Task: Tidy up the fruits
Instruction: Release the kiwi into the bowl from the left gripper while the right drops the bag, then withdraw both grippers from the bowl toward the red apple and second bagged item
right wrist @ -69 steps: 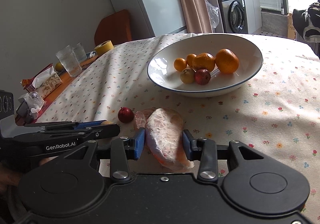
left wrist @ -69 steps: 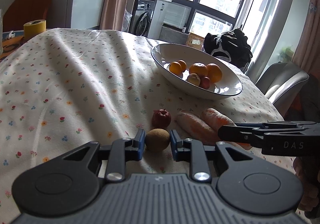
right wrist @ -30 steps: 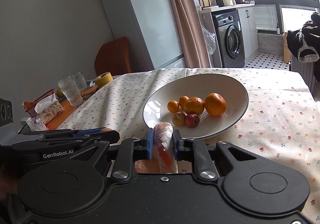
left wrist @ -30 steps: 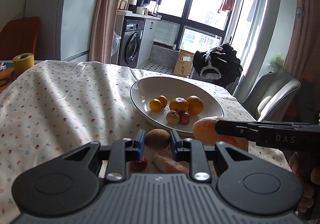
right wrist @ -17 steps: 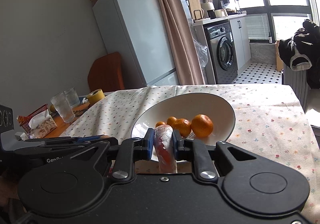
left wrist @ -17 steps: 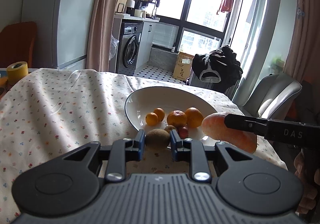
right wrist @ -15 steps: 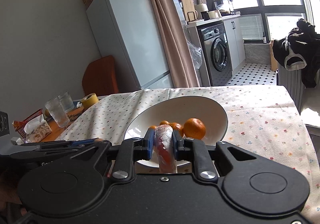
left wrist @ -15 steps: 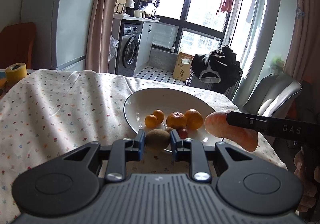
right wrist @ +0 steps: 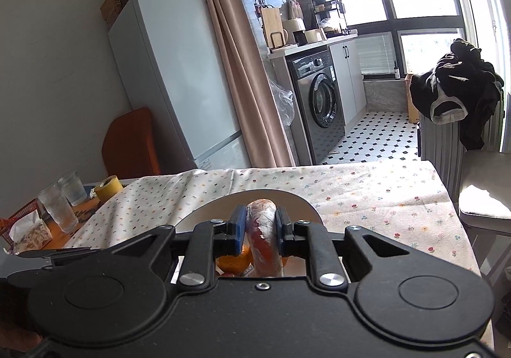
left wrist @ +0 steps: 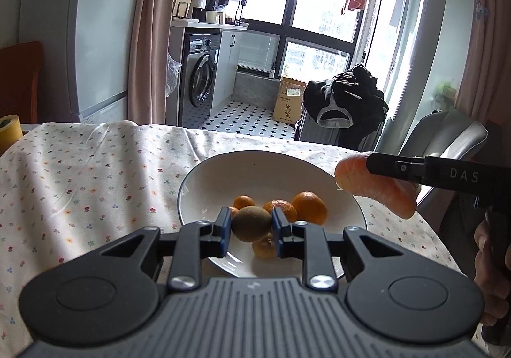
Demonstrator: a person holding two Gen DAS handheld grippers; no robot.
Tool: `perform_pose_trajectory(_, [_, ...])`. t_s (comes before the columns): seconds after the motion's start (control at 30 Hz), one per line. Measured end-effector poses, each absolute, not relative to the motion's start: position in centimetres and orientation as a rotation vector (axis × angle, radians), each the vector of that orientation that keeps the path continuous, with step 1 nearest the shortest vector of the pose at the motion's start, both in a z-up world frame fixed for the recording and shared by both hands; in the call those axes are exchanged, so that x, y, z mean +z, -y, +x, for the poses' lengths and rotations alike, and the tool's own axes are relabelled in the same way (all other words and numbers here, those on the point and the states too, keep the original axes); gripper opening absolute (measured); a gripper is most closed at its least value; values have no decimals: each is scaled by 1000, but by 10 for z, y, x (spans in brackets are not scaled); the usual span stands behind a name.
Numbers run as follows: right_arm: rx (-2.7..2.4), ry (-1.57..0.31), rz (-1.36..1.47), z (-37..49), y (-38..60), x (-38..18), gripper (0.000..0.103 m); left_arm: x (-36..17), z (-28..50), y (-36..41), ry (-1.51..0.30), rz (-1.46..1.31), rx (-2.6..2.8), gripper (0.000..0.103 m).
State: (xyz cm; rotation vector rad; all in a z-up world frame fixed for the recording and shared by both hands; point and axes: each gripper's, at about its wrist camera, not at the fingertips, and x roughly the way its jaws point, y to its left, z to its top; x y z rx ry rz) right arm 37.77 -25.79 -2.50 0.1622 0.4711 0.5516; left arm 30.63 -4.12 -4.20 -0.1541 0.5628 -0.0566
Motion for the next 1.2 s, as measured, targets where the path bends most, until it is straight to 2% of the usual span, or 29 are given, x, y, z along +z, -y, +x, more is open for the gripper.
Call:
perform_pose_trajectory(0.37, [522,-481,167,394,252,-31,18,-40,318,30,-570,-171,-22,29])
perform_pose_trajectory(0.5, [518,-466,160,395,247,-32,19,-40,313,23,-572,-178,5,37])
perform_pose_trajectory(0.63, [530,-465,142,391,243,-30,38,-37,302,14,-554,-188,30,56])
perform_pose_trajectory(0.73, [521,-468,156,384,246,-29,45,-36,296,9,-553,-180,56,72])
perform_pose_trajectory(0.8, [518,-479,165,379,248,-30,49,-36,291,6,-549,-177,67,76])
perform_pose_trajectory(0.87, [509,-482,160,373,248,-32,58,-36,287,3,-546,-178,76,80])
perform_pose_trajectory(1.03, [521,-493,146,359,247,-34,63,-38,278,-1,-555,-178,83,83])
perform_pose_trajectory(1.2, [537,-493,135,344,248,-33,77,-35,265,-2,-545,-179,75,84])
